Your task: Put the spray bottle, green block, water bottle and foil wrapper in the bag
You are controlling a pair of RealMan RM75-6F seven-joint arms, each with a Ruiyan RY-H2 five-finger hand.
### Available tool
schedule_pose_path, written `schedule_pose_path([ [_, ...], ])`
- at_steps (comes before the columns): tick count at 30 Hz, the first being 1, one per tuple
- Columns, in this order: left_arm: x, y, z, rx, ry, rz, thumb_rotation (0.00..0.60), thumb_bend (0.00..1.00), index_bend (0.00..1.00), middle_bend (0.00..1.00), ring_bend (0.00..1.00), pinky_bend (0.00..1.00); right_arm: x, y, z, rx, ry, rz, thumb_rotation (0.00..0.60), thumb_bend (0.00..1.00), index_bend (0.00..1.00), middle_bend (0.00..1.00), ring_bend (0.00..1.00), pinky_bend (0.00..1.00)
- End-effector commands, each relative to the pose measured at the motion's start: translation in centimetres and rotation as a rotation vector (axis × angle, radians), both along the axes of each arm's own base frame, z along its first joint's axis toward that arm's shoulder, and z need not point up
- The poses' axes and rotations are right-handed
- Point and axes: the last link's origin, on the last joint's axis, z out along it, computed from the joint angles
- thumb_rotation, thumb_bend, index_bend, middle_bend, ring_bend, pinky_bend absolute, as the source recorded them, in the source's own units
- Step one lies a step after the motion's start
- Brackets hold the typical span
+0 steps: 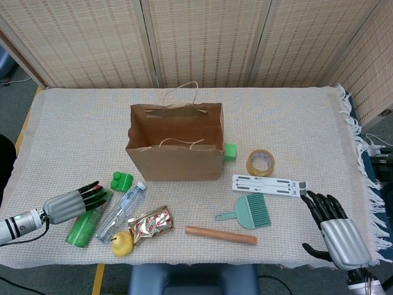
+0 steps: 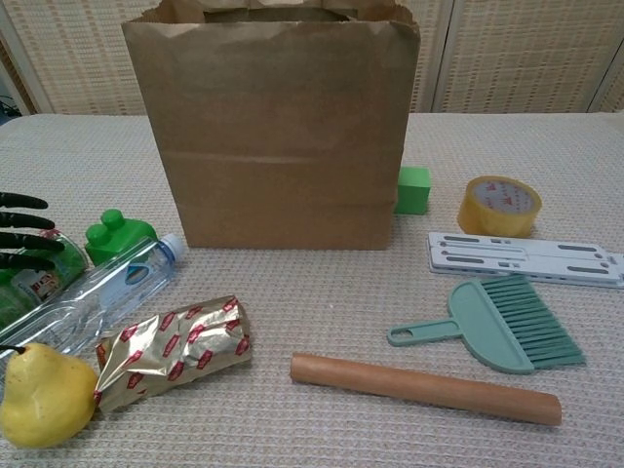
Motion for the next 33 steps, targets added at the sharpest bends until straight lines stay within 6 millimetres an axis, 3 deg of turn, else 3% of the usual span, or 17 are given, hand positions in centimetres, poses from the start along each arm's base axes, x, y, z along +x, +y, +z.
schedule_pose_path([
  [1,-0.4,-0.4,-0.2,-0.018,-0.009,-0.010,0.600,0.38,0.00,0.00,0.00,0.04,0.0,-0.1,0.0,-0.001,0.001,-0.002,0.600,0.06,0.00,0.00,0.00,0.00],
  [12,-2.1,-2.4,0.4,-0.056,-0.013,-0.032,0.600,0.38,0.00,0.00,0.00,0.03,-0.3,-0.2,-0.3,0.008,0.013,-0.018,0.600,0.06,0.00,0.00,0.00,0.00],
  [26,-3.1,-4.0,-2.6,-0.147,0.023,-0.035,0.600,0.39,0.00,0.00,0.00,0.05,-0.1,-0.2,-0.8,0.018,0.020,-0.015,0.600,0.06,0.00,0.00,0.00,0.00],
  [27,-3.1,-4.1,-2.8,-0.159,0.025,-0.037,0.600,0.41,0.02,0.00,0.00,0.08,-0.1,-0.2,-0.8,0.018,0.020,-0.016,0.600,0.06,0.00,0.00,0.00,0.00],
  [29,-2.9,-4.3,-2.9,-0.186,0.024,-0.046,0.600,0.46,0.15,0.07,0.08,0.28,0.0,-0.3,-0.8,0.015,0.017,-0.015,0.600,0.06,0.00,0.00,0.00,0.00],
  [30,-2.9,-4.4,-3.0,-0.197,0.022,-0.045,0.600,0.49,0.23,0.16,0.16,0.40,0.0,-0.3,-0.8,0.013,0.015,-0.014,0.600,0.06,0.00,0.00,0.00,0.00],
  [32,-2.9,-4.5,-2.9,-0.213,0.023,-0.044,0.600,0.56,0.41,0.45,0.44,0.66,0.0,-0.3,-0.7,0.010,0.012,-0.013,0.600,0.06,0.00,0.00,0.00,0.00],
  [33,-2.9,-4.5,-2.9,-0.216,0.024,-0.045,0.600,0.58,0.45,0.52,0.50,0.71,0.0,-0.3,-0.7,0.010,0.011,-0.013,0.600,0.06,0.00,0.00,0.00,0.00],
])
